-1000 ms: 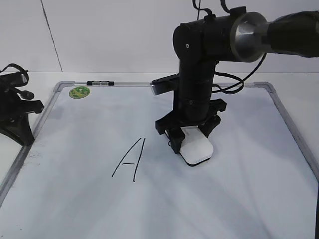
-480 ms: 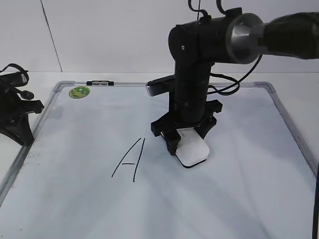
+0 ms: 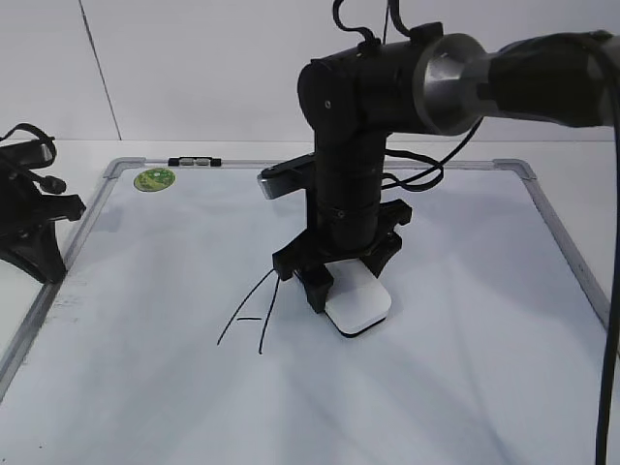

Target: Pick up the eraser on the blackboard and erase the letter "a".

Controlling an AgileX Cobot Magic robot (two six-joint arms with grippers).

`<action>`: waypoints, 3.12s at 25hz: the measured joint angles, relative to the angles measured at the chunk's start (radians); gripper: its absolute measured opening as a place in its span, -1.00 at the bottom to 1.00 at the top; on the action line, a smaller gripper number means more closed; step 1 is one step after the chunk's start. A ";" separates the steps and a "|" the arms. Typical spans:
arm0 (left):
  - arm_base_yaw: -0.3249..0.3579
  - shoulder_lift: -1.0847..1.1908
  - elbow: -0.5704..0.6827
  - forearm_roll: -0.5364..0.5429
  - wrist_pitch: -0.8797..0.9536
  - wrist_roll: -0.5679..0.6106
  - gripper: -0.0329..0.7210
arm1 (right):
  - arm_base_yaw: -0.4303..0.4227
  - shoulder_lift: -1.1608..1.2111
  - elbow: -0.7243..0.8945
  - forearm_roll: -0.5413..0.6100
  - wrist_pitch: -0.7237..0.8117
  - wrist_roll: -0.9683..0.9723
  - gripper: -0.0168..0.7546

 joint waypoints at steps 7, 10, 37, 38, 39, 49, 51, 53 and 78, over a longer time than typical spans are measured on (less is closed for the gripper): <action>0.000 0.000 0.000 -0.003 0.000 0.000 -0.87 | 0.004 0.000 0.000 -0.049 0.000 0.023 0.50; 0.000 0.000 0.000 -0.004 0.000 0.001 -0.87 | 0.006 0.000 0.000 -0.065 0.000 0.027 0.50; 0.000 0.000 0.000 -0.008 0.002 0.002 -0.87 | -0.138 -0.037 -0.032 -0.090 0.005 0.046 0.50; 0.000 0.000 0.000 -0.012 0.002 0.002 -0.87 | -0.139 -0.056 -0.036 -0.096 0.005 0.046 0.50; 0.000 0.000 0.000 -0.012 0.002 0.002 -0.87 | -0.139 -0.085 -0.038 -0.102 0.005 0.046 0.50; 0.000 0.000 0.000 -0.012 0.000 0.002 -0.87 | -0.139 -0.243 -0.042 -0.182 0.015 0.069 0.50; 0.000 0.000 0.000 -0.012 0.000 0.002 -0.87 | -0.139 -0.264 -0.042 -0.201 0.019 0.089 0.50; 0.000 0.000 0.000 -0.012 0.000 0.002 -0.87 | -0.142 -0.287 -0.042 -0.219 0.021 0.106 0.50; 0.000 0.000 -0.001 -0.012 0.000 0.002 -0.71 | -0.308 -0.595 0.231 -0.281 0.032 0.167 0.50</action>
